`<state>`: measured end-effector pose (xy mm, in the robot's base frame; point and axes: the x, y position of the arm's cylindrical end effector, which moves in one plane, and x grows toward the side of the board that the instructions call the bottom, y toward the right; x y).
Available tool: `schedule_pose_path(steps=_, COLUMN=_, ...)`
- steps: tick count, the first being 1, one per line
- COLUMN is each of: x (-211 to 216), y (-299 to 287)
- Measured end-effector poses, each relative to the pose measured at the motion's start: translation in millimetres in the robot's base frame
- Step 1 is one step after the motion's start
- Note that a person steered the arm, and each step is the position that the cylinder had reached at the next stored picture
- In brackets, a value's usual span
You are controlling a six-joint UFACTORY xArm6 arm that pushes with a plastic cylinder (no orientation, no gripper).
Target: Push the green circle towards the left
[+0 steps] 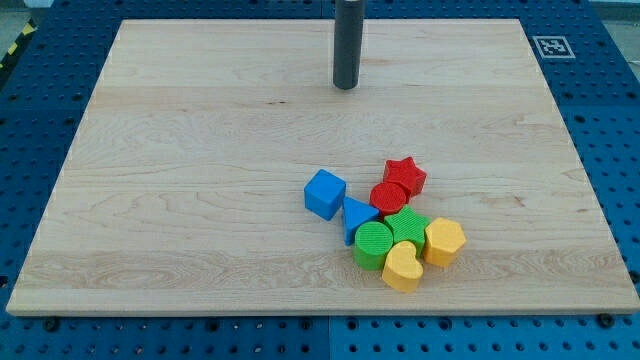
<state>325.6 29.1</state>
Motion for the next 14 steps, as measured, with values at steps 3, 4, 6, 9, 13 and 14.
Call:
schedule_pose_path(steps=3, x=52.9, y=126.7)
schedule_pose_path(steps=4, x=117.9, y=191.5)
schedule_pose_path(steps=6, x=278.9, y=193.7)
schedule_pose_path(steps=9, x=292.7, y=127.0)
schedule_pose_path(steps=13, x=265.6, y=65.9)
schedule_pose_path(steps=14, x=260.5, y=42.1)
